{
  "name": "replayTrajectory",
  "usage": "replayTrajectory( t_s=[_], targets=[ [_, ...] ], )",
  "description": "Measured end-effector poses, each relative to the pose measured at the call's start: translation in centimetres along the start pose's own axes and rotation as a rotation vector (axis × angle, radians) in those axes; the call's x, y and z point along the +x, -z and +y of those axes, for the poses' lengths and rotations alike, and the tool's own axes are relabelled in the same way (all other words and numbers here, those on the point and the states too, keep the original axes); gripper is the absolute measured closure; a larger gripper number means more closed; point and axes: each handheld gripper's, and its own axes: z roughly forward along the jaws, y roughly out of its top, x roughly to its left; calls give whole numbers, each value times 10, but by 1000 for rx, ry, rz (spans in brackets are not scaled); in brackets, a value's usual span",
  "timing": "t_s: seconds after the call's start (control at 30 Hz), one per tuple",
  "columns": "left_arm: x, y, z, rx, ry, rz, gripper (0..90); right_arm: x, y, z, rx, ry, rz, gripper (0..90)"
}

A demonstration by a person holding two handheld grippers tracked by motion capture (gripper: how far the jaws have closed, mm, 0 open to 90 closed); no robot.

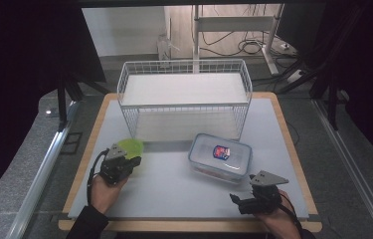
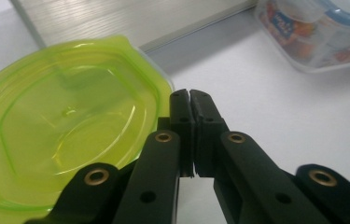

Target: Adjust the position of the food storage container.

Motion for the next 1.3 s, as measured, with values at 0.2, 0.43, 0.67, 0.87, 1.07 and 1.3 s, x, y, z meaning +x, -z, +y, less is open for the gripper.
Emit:
replayTrajectory(
  t_s=[0.2,0.43,0.67,0.87,1.07,1.3],
  targets=[
    [-10,1,3,-25,-33,-29,846,-3,2,0,-9,-35,11,34],
    [-23,-5,7,-44,-41,-67,739,-10,7,3,-20,-80,-8,157],
    [-34,-19,15,-65,-43,-139,577,-25,19,8,-70,-112,-30,393],
    [-43,-36,25,-65,-77,-159,524,-36,20,11,-68,-103,-36,612],
    [-51,-57,40,-75,-102,-208,737,-49,23,13,-100,-114,-87,823],
    [-52,-80,55,-74,-76,-225,887,-69,10,15,-61,-146,-146,899]
  ],
)
